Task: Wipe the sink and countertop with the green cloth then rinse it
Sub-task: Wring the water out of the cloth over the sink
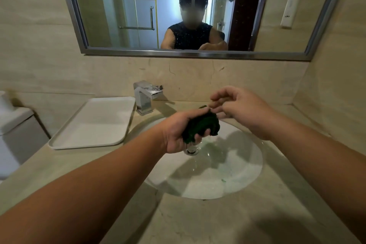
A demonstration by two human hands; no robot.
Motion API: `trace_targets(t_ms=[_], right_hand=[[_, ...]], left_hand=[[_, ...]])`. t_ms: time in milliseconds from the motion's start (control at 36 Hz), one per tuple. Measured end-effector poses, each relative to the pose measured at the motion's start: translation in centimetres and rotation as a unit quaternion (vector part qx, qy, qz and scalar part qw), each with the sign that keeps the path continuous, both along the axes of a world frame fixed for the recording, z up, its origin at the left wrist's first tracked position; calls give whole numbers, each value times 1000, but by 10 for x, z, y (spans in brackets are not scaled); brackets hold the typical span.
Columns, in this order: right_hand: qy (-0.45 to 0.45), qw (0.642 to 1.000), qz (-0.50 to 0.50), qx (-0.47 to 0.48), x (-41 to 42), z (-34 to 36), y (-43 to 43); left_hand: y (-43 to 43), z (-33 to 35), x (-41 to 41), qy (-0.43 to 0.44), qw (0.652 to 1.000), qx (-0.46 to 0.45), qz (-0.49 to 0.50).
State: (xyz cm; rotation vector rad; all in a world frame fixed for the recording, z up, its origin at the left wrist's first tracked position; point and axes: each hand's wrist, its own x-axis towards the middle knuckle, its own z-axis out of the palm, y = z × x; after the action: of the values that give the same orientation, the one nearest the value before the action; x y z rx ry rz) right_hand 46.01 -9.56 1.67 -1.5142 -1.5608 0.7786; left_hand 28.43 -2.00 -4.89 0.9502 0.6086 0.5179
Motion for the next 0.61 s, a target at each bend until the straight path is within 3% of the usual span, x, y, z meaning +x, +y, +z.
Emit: trace_targets(t_ms=[56,111,167,222,306,361,444,556,611], right_hand=[[-196,980,38,10,8,-8,-6],[-330,941,69,-1,12,-20,-10],[-374,925,57,25,15,-38,-6],[-360,931,35,51,14,-48,0],[-332,942,39,-20,19,-41,4],[-295,944,70,-134,26,-34,4],[-209,929,106,-286,36,-32,5],[-151,913,93,-368,47,-38,8],[-126,910,98,-383,50,-41,9]], left_hand=[[3,3,1,-13,1000,-25,13],[4,8,1,-17,999,-28,-2],[4,12,1,-5,999,-11,-46],[0,17,1,38,994,33,-102],[-6,23,1,185,954,176,-156],[-10,23,4,306,890,298,-157],[-19,15,15,426,749,491,-128],[-32,-1,29,460,516,718,-81],[-33,-11,31,443,426,787,-52]])
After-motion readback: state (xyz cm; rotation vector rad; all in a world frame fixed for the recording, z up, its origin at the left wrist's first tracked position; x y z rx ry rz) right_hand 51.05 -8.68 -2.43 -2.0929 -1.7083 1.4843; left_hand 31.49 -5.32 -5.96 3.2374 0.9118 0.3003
